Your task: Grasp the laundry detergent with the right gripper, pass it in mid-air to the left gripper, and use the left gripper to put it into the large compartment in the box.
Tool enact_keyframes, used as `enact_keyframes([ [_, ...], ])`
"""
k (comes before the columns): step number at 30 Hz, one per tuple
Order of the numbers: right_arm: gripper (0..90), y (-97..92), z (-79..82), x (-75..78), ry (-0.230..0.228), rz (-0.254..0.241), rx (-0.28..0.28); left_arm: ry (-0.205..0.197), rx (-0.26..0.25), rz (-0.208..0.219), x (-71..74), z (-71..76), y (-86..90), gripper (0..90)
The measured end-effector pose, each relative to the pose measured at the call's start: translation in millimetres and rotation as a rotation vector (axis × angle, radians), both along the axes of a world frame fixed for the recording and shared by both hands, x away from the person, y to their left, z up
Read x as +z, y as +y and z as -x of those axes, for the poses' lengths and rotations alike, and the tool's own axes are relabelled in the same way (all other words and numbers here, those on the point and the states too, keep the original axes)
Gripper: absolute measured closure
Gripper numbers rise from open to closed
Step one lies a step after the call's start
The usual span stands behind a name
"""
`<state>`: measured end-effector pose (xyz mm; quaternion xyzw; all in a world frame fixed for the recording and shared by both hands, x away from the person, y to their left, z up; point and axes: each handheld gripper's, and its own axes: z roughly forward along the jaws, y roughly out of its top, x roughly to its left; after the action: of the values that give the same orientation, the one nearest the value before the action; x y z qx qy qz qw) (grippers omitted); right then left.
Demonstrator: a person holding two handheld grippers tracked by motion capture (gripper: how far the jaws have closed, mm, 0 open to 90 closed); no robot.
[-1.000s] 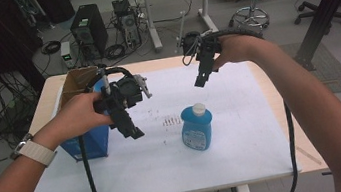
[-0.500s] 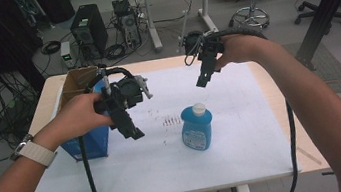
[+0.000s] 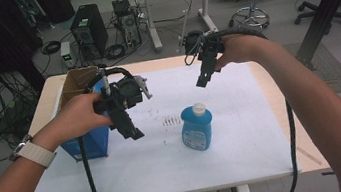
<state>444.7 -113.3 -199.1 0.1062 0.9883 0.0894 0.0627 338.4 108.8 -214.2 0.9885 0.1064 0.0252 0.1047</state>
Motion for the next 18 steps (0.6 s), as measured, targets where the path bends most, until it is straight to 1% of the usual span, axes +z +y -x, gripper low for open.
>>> enact_keyframes([
  [4, 4.7, -0.1, 0.4, -0.4, 0.000, 0.001, -0.002, -0.004, -0.001, -0.003, 0.3, -0.6, 0.4, 5.0],
  [5, 4.7, -0.1, 0.7, -0.3, 0.001, 0.001, -0.002, -0.001, 0.003, 0.003, 0.2, -0.2, 0.4, 5.0],
  [6, 4.7, -0.2, 0.9, -0.1, 0.002, 0.000, -0.004, -0.003, -0.002, -0.001, 0.5, -0.7, 0.6, 5.0],
  [10, 4.6, -1.5, 1.5, 0.6, 0.006, -0.007, -0.017, -0.003, 0.002, -0.006, -0.3, -1.1, 0.9, 5.0],
  [12, 4.6, -2.1, 2.0, 1.5, 0.008, -0.005, -0.023, 0.000, 0.007, 0.000, -0.5, -0.8, 1.2, 5.0],
  [14, 4.6, -2.9, 4.6, 2.8, 0.007, -0.004, -0.031, -0.001, 0.009, 0.000, -0.3, -0.7, 1.6, 5.0],
  [17, 4.6, -3.9, 6.7, 4.1, 0.005, -0.003, -0.026, -0.002, 0.007, 0.002, -0.7, -0.8, 2.5, 5.0],
  [18, 4.6, -4.2, 8.1, 4.8, 0.004, -0.003, -0.031, -0.005, 0.003, -0.004, -0.3, -1.5, 2.8, 5.0],
])
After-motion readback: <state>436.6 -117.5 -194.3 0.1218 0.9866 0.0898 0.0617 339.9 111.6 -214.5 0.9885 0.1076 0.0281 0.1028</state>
